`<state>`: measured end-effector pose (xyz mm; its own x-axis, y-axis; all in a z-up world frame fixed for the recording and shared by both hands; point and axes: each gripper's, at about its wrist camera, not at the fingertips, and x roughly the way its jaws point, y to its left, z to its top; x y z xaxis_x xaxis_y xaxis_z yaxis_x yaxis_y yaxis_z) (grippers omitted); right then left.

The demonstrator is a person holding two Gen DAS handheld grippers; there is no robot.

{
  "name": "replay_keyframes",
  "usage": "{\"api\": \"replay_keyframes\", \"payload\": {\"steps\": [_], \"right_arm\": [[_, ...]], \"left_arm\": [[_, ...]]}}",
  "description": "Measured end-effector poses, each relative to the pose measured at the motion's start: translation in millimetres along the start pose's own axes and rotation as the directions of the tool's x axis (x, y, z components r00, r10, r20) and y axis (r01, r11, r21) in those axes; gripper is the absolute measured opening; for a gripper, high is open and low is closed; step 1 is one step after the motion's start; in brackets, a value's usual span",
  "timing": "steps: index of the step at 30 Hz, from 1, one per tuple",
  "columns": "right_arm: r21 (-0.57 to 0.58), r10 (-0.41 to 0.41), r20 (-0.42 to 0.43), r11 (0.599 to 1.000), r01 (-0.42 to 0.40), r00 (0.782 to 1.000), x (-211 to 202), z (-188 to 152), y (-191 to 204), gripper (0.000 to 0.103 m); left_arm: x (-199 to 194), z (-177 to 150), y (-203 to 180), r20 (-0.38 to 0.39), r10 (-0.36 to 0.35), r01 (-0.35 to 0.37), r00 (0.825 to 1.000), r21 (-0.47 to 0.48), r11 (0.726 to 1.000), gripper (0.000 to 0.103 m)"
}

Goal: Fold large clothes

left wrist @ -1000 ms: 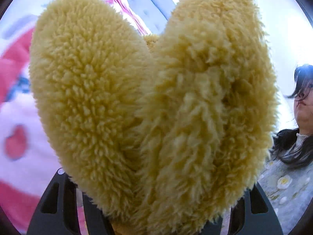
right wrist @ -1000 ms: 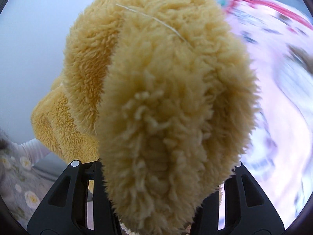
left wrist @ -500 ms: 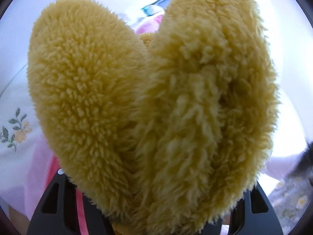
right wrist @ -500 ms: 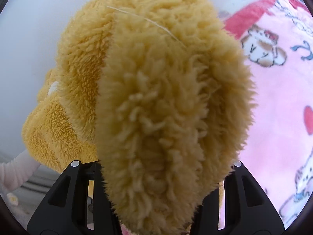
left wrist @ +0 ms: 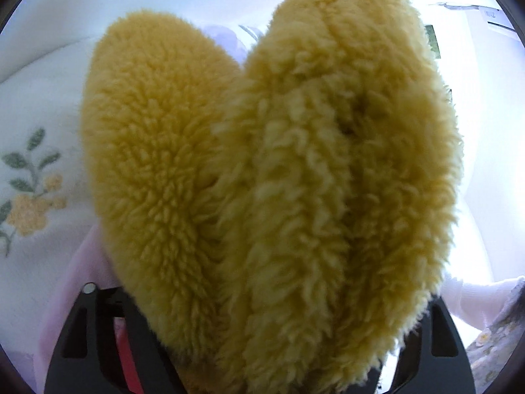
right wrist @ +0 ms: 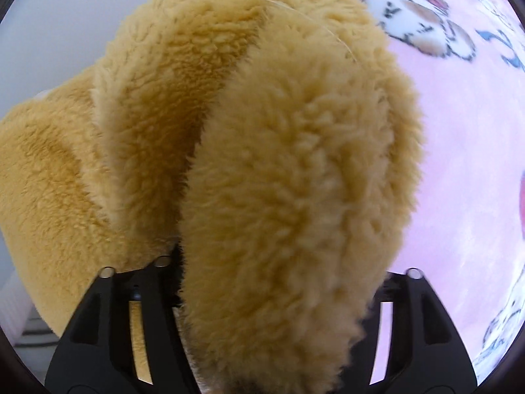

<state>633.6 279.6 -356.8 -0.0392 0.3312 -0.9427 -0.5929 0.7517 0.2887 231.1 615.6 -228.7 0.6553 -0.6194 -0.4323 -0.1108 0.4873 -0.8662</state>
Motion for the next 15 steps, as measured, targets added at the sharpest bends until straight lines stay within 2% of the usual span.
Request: {"api": "replay_keyframes", "payload": {"steps": [1,3,5,6,7,9,10,11,12,13,15], "right_arm": [[-0.002,-0.017,0.003,1.000,0.017,1.000,3,3,-2,0.071],[-0.043,-0.042,0.016,0.998,0.043,0.999,-4,8,0,0.076],[-0.060,-0.055,0.028,0.997,0.057,0.998,-16,3,4,0.079],[-0.056,-0.066,0.038,0.996,0.068,0.997,-22,12,23,0.079],[-0.047,-0.079,0.066,0.995,0.083,0.995,-33,11,25,0.081],[-0.049,-0.144,0.139,0.987,0.152,0.980,-55,0,40,0.084],[-0.052,-0.172,0.191,0.981,0.184,0.967,-72,-7,45,0.089],[-0.046,-0.203,0.237,0.974,0.220,0.950,-74,-18,55,0.091],[-0.038,-0.236,0.301,0.965,0.259,0.924,-89,-20,60,0.092],[-0.034,-0.258,0.352,0.957,0.288,0.900,-104,-18,65,0.094],[0.006,-0.338,0.467,0.925,0.380,0.817,-122,-26,83,0.095]], "left_arm": [[-17,-14,-4,0.014,0.024,-0.025,1.000,0.015,1.000,0.084],[-58,-55,-23,0.029,0.102,-0.104,0.994,0.048,0.993,0.089],[-100,-66,-44,0.045,0.194,-0.197,0.980,0.081,0.977,0.090],[-117,-71,-53,0.056,0.224,-0.229,0.973,0.093,0.969,0.090],[-142,-79,-65,0.081,0.279,-0.287,0.957,0.111,0.952,0.090],[-192,-96,-90,0.171,0.394,-0.418,0.903,0.146,0.896,0.093],[-198,-100,-102,0.201,0.433,-0.465,0.879,0.154,0.872,0.094],[-224,-111,-120,0.240,0.486,-0.529,0.840,0.164,0.833,0.094],[-239,-116,-130,0.256,0.508,-0.555,0.823,0.168,0.815,0.094],[-253,-125,-147,0.267,0.541,-0.593,0.797,0.181,0.785,0.094],[-267,-138,-177,0.285,0.625,-0.684,0.727,0.210,0.699,0.095]]}}
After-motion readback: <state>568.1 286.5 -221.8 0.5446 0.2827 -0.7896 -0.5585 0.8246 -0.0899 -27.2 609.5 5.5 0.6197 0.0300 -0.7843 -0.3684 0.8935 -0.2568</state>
